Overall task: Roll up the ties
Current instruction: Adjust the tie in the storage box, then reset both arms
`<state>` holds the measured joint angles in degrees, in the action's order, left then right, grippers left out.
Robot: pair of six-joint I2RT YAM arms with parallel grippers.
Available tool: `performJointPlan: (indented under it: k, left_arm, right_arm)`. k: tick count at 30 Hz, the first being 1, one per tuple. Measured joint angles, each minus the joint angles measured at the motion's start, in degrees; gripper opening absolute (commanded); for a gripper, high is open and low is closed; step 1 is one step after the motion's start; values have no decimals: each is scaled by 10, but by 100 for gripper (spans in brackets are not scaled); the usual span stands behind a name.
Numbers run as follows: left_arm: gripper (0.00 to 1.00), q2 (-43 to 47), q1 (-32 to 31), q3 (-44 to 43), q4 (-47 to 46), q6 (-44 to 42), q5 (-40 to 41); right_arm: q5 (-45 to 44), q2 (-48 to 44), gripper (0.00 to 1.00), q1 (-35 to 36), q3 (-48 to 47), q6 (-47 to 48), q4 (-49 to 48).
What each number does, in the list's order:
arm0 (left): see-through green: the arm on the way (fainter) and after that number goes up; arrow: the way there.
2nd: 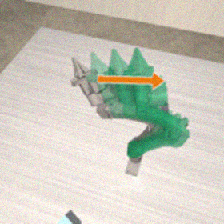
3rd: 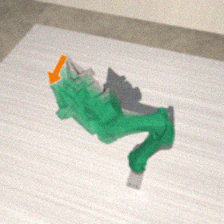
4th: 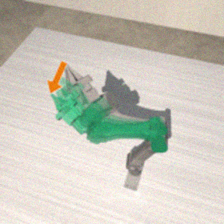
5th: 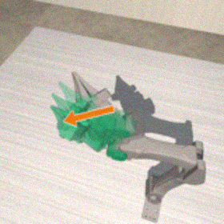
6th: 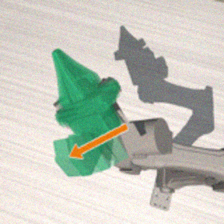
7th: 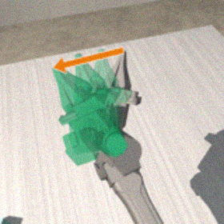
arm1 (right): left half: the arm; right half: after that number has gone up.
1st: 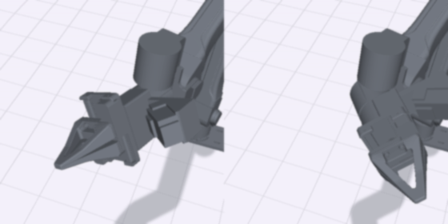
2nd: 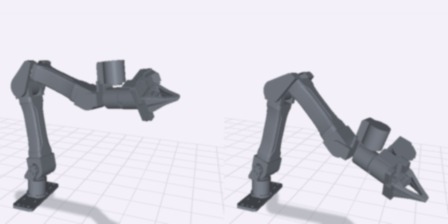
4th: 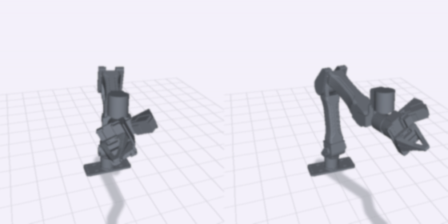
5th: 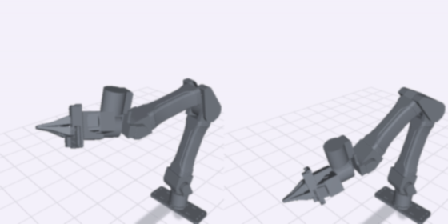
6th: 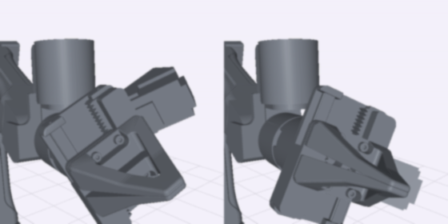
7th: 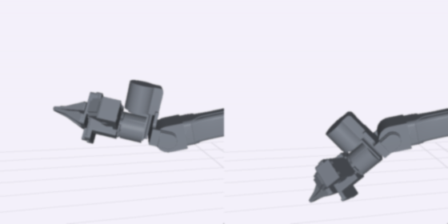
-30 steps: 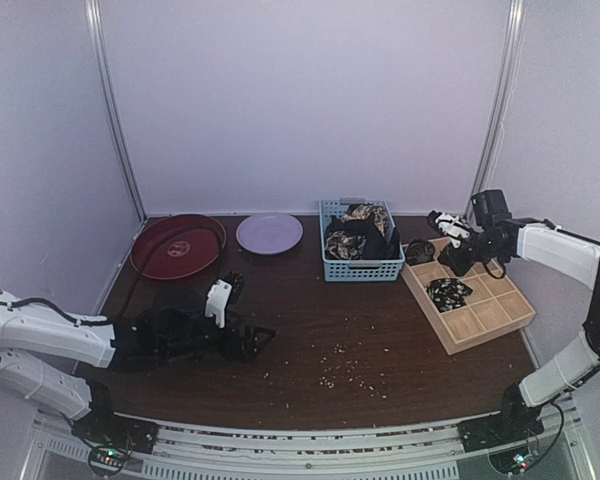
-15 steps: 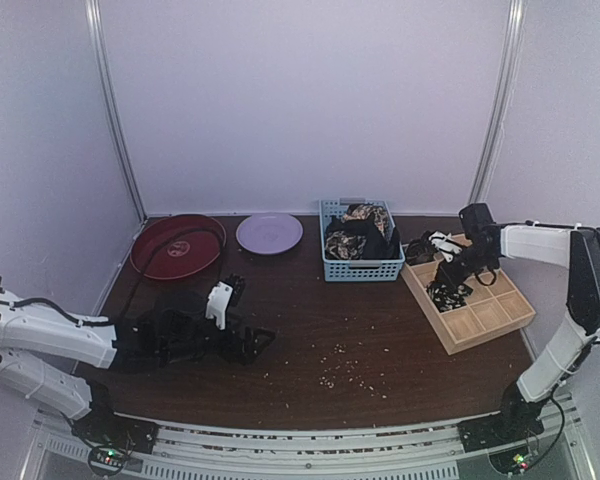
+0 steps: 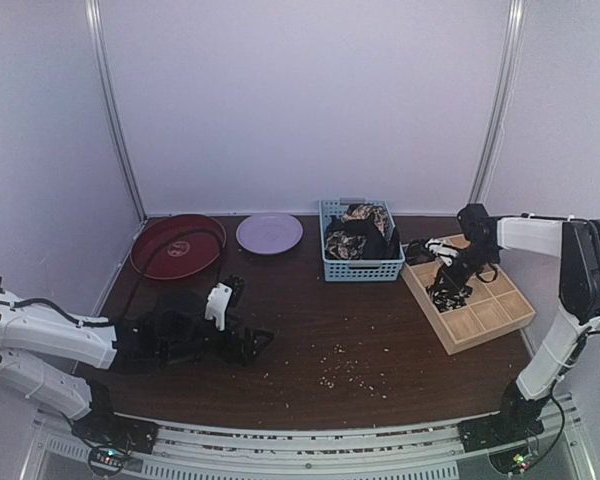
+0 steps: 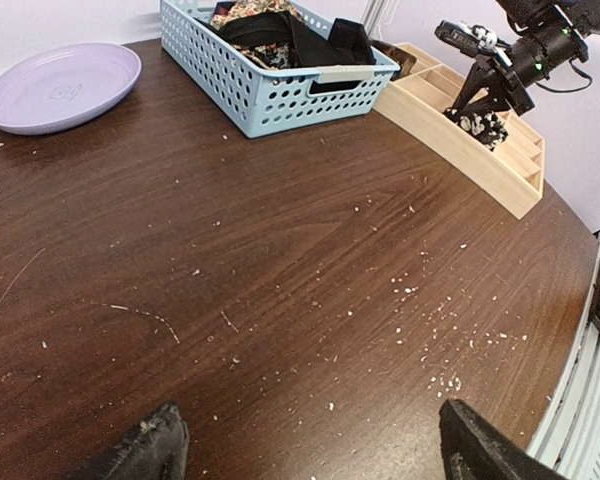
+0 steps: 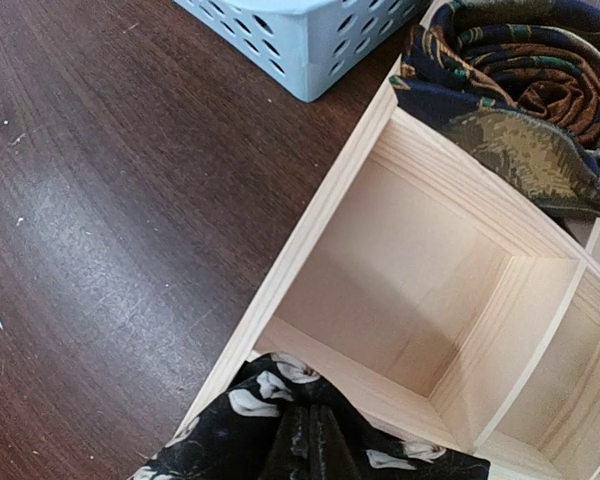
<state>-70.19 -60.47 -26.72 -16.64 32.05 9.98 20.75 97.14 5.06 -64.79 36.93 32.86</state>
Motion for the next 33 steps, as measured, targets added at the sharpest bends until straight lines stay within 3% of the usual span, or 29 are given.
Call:
performJointPlan:
  k: [13,20,26,31,32,33]
  left_arm:
    - [88,0,0,1,0,0,3]
    - [88,0,0,1,1,0,3]
    - [90,0,0,-5,9,0,8]
    - [97,0,12,-36,35,0,9]
    - [98,0,18,-43,40,-1,9]
    - [98,0,29,-52,50,-1,2]
  right_arm:
    - [-5,33,0,-3,-40,-13,41]
    - [-7,35,18,-3,-54,-46,47]
    - [-5,0,31,3,-63,-139,-19]
    - [-10,-83,59,35,-47,-254,-95]
    - [-15,-101,74,48,-42,-280,-108]
    - [-20,-115,97,61,-37,-306,-118]
